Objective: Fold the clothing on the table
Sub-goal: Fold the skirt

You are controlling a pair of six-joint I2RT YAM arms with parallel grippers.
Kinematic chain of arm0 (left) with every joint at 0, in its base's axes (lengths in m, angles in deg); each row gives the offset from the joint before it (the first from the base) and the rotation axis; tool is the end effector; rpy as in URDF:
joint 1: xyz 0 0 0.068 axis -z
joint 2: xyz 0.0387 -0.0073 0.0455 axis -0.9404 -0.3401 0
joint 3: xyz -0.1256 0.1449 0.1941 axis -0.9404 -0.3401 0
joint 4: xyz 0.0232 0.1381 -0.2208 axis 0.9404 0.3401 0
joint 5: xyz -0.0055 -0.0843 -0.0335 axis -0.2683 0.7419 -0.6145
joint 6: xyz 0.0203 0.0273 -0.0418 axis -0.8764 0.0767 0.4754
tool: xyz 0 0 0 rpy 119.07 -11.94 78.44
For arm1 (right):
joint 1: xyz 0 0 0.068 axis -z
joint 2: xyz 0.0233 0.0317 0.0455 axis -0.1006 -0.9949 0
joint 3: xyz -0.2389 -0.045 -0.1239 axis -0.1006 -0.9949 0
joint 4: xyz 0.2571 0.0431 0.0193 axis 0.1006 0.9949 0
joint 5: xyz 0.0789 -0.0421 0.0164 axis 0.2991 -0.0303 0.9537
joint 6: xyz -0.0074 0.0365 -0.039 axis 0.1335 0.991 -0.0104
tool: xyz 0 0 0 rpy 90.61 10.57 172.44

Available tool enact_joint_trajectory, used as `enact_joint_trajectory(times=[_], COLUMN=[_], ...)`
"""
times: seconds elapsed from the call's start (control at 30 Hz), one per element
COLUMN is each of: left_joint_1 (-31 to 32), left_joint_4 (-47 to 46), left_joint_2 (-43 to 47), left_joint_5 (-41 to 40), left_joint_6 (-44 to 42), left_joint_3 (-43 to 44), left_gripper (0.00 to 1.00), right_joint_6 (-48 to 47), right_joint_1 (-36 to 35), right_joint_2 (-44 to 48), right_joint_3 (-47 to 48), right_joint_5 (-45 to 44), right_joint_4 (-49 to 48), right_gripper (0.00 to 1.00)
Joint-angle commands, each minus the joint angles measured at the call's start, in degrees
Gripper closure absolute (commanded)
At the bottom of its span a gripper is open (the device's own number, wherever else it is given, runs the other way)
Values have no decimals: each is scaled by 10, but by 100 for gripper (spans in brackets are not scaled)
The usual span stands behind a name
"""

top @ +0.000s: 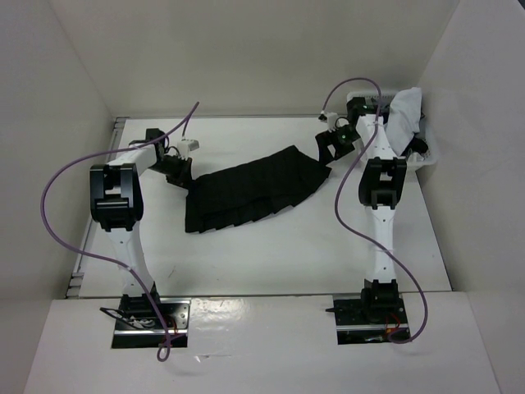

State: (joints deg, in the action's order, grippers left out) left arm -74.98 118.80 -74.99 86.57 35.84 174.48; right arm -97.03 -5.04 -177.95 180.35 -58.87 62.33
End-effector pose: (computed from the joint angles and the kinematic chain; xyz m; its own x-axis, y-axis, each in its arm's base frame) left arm 0.4322 0.0170 0.1545 -0.8356 0.2429 -0.4927 0.4524 0.8130 -0.3665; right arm 0.5220 0.0106 0.1729 -0.7441 -0.4925 -0.4513 -0.6385 0.7230 0.2637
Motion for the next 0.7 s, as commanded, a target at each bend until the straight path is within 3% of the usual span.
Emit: enact_joint_trajectory(times=[0.0, 0.1, 0.4, 0.67], left_joint_1=[-6, -6, -6, -6], left_joint_4=[14, 14, 14, 8], left_joint_2=[10, 16, 16, 9], left_joint_5=[-42, -42, -37, -25], left_joint_6=[-6, -1, 4, 4], left_joint_3=[-15, -21, -26, -32], left_gripper=[99, 99, 99, 99], right_joint_6=[-12, -12, -74, -97], right_joint_1=[-10, -10, -44, -44], right_joint_2=[-3, 5, 58, 52], right_joint_3=[37, 2, -271, -309], right_joint_5=[11, 30, 99, 170], right_joint_4=[41, 41, 41, 41], right_gripper=[1, 1, 1, 1])
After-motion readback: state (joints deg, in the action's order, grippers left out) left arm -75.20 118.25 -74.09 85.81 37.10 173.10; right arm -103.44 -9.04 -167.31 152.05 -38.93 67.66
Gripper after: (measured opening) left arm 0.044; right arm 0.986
